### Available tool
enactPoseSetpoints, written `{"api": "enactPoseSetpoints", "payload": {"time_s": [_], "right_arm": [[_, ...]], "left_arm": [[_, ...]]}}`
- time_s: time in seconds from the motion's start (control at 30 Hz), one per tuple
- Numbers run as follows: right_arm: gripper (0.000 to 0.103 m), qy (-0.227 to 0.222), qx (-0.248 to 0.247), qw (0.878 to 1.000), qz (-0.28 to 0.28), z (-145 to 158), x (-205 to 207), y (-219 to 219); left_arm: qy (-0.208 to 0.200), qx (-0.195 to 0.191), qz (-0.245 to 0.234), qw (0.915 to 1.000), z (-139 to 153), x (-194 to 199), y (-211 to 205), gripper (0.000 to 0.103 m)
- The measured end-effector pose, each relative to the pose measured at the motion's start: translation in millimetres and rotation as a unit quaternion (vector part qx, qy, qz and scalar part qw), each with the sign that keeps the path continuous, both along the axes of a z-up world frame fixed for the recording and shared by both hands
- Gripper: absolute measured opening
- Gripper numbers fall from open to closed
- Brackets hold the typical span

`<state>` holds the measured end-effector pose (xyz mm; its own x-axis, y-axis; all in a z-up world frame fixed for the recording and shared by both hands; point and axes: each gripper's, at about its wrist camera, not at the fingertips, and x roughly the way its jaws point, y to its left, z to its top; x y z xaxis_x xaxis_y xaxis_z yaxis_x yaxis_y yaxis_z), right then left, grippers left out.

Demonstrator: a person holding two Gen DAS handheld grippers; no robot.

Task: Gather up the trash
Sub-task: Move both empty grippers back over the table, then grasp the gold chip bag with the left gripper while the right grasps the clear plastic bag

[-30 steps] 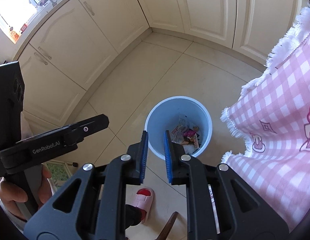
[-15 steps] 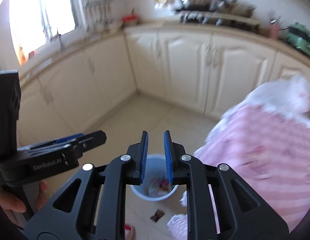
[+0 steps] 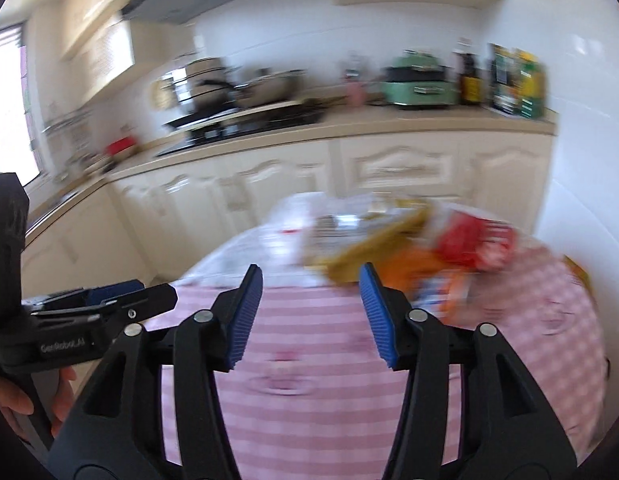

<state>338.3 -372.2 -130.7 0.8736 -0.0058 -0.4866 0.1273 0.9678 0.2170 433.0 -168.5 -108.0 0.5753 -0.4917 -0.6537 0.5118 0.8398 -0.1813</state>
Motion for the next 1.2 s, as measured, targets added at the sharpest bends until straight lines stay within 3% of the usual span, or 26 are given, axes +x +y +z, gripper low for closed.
{"api": "enactPoseSetpoints", "payload": {"time_s": [0.13,0.23,0.3,0.4,0.47,0.53,0.57,0.6,0.73,0.87,0.97,1.2], "right_arm": [[0.052,0.010,0.021,0.999,-0.033,-11,-3,-53],[0.052,0.018,0.032,0.998,-0.044,-21,-1,-72],[0.052,0.022,0.037,0.998,-0.049,-26,0,-83],[0.052,0.027,0.045,0.997,-0.053,-31,6,-94],[0.052,0.028,0.050,0.997,-0.055,-33,9,-100],[0.052,0.028,0.054,0.997,-0.055,-34,10,-104],[0.052,0.027,0.055,0.997,-0.055,-34,12,-106],[0.052,0.025,0.055,0.997,-0.053,-33,13,-106],[0.052,0.014,0.051,0.998,-0.047,-26,17,-100],[0.053,-0.001,0.050,0.998,-0.029,-13,24,-86],[0.056,-0.005,0.044,0.999,-0.008,-3,38,-67],[0.060,0.027,0.033,0.997,0.064,-6,99,-7]], "left_arm": [[-0.042,0.052,-0.048,0.9966,3,7,-76,0.065],[-0.062,0.083,-0.060,0.9928,-2,17,-107,0.065],[-0.057,0.108,-0.067,0.9902,-10,28,-128,0.065],[-0.044,0.114,-0.080,0.9892,-20,40,-145,0.062],[-0.036,0.127,-0.080,0.9880,-26,48,-153,0.044],[-0.016,0.127,-0.080,0.9886,-32,58,-156,0.020],[0.000,0.119,-0.083,0.9895,-34,63,-154,0.004],[0.007,0.114,-0.083,0.9900,-34,65,-153,0.002],[0.008,0.065,-0.091,0.9937,-26,55,-134,0.001],[0.012,-0.032,-0.091,0.9953,0,43,-95,0.000],[0.007,-0.078,-0.079,0.9938,15,38,-64,0.000],[-0.032,-0.130,-0.003,0.9909,36,39,16,0.000]]}}
